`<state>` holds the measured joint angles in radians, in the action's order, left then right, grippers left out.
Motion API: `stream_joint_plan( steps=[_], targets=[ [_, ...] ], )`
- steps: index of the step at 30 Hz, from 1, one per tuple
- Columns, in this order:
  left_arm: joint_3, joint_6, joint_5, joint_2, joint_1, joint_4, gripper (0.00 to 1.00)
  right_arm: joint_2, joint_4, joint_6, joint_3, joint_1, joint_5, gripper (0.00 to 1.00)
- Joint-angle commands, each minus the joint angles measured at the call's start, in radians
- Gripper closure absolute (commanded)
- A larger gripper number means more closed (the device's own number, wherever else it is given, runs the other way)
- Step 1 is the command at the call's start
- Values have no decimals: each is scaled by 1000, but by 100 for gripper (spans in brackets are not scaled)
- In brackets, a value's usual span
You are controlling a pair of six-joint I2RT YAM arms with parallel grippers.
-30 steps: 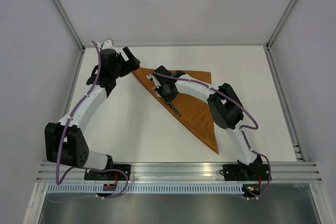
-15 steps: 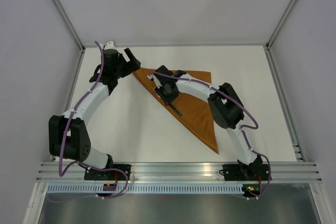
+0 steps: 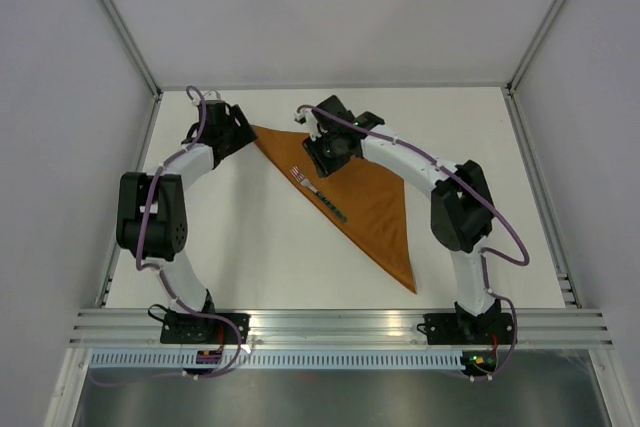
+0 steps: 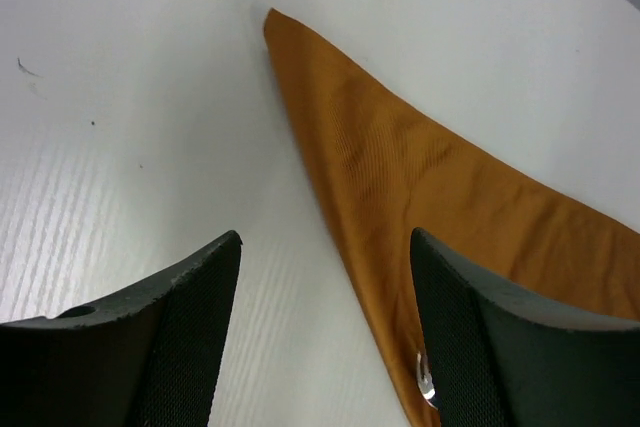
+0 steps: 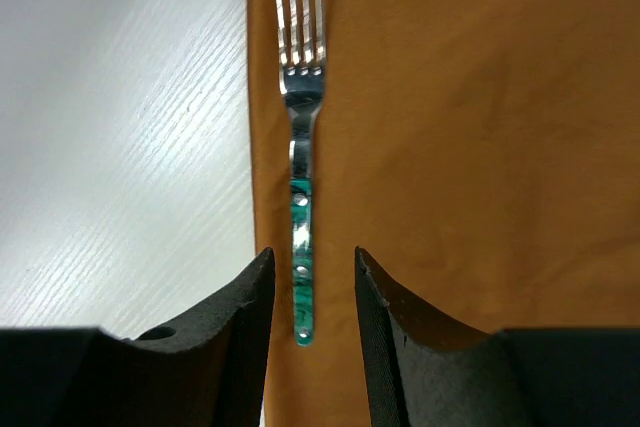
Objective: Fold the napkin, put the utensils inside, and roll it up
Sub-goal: Place the utensil onto the napkin, then fold the napkin
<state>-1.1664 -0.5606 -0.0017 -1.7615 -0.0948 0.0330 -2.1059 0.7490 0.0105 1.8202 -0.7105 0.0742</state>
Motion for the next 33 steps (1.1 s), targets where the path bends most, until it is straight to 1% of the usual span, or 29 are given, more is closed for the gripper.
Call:
stream_joint_plan(
  steps=[1,3,8,11,13,15,16,18,20,25,30,33],
  targets=[
    [-82,-21,49,-76,30,-96,27,135,12,0,39,77,25,57],
    [-108,-22,69,-140,36,-100,35,174,10,-1,39,124,41,57],
    [-144,-82,111,-236,59,-168,34,225,4,-3,31,221,84,57],
    [-156,-116,112,-282,70,-196,36,257,-5,-1,10,256,94,57],
    [-174,-142,118,-314,78,-209,36,271,-14,-30,-9,278,99,57],
    [-209,-153,124,-329,79,-206,36,293,-26,-32,-25,289,107,58],
    [-225,-162,123,-349,79,-197,36,297,-34,-32,-39,296,110,58],
    [-268,-170,118,-369,79,-159,40,305,-33,-37,-50,315,124,58],
    [-276,-180,100,-384,79,-153,41,308,-37,-38,-55,333,136,59],
    [-328,-197,71,-409,81,-91,49,316,-45,-38,-71,376,176,60],
    [-363,-199,63,-429,79,-51,53,328,-45,-43,-81,399,199,61],
    [-368,-205,36,-426,78,-15,55,328,-45,-47,-81,410,210,61]
  ],
)
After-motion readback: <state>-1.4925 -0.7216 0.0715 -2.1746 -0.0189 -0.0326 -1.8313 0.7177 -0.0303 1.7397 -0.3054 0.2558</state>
